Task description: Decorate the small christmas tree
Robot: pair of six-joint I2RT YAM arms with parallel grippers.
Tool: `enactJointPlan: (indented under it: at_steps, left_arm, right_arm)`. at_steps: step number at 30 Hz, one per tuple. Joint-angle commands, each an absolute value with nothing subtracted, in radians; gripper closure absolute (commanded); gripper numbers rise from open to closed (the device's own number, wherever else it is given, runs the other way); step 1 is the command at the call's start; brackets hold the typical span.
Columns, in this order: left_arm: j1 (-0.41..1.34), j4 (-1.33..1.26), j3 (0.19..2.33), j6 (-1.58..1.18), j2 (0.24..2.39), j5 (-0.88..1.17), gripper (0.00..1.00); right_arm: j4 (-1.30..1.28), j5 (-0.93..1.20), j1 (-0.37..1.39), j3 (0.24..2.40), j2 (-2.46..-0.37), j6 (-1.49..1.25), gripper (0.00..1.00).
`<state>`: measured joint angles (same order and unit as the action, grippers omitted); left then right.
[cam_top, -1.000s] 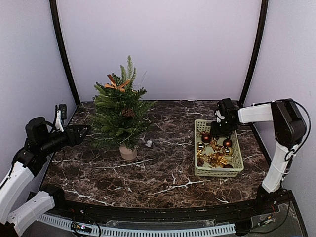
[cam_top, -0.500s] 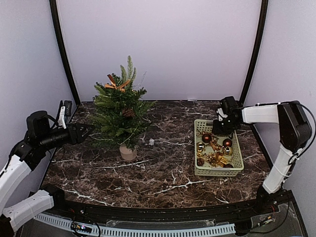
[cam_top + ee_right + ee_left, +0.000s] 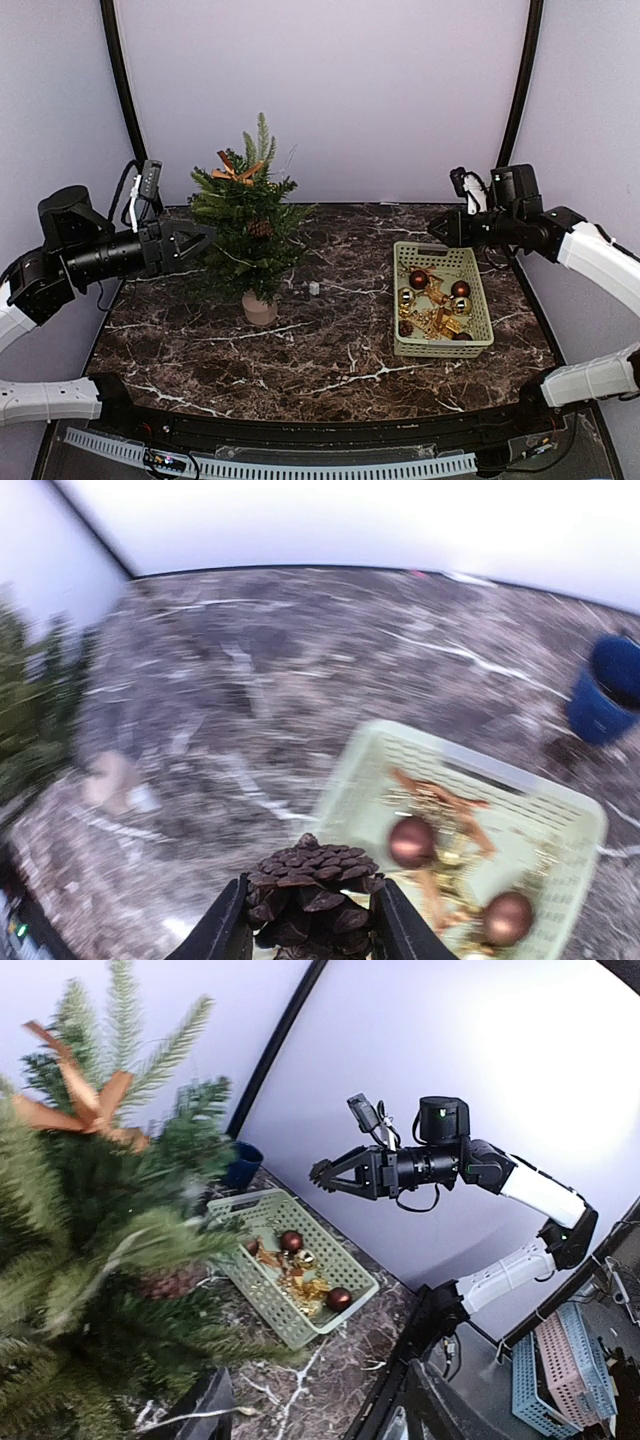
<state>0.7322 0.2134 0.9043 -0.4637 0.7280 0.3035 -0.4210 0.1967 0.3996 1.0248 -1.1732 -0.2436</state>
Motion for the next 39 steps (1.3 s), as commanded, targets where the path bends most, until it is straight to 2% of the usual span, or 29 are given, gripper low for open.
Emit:
enactJointPlan:
  at_steps: [1, 4, 6, 14, 23, 32, 39]
  left_arm:
    - [0.926, 0.151, 1.021, -0.515, 0.840, 0.172, 0.39]
    - [1.066, 0.175, 1.112, -0.523, 0.968, 0.106, 0.39]
    - [1.099, 0.166, 1.157, -0.569, 1.023, 0.120, 0.39]
    - [1.115, 0.103, 1.164, -0.762, 1.081, 0.183, 0.37]
    - [1.115, 0.107, 1.149, -0.807, 1.051, 0.153, 0.36]
    - [1.115, 0.371, 1.341, -0.817, 1.120, 0.159, 0.32]
    - [1.114, 0.404, 1.367, -0.857, 1.154, 0.219, 0.26]
  right_arm:
    - [-0.407, 0.345, 0.552, 1.057, -1.108, -0.261, 0.59]
    - [-0.371, 0.354, 0.676, 1.108, -1.109, -0.279, 0.59]
    - [-0.345, 0.353, 0.754, 1.146, -1.127, -0.283, 0.60]
    - [-0.337, 0.272, 1.009, 1.292, -1.224, -0.204, 0.59]
    - [-0.331, 0.213, 1.101, 1.339, -1.273, -0.173, 0.59]
    - [-0.391, 0.129, 1.225, 1.473, -1.349, -0.084, 0.59]
    - [-0.434, 0.075, 1.269, 1.559, -1.431, -0.029, 0.59]
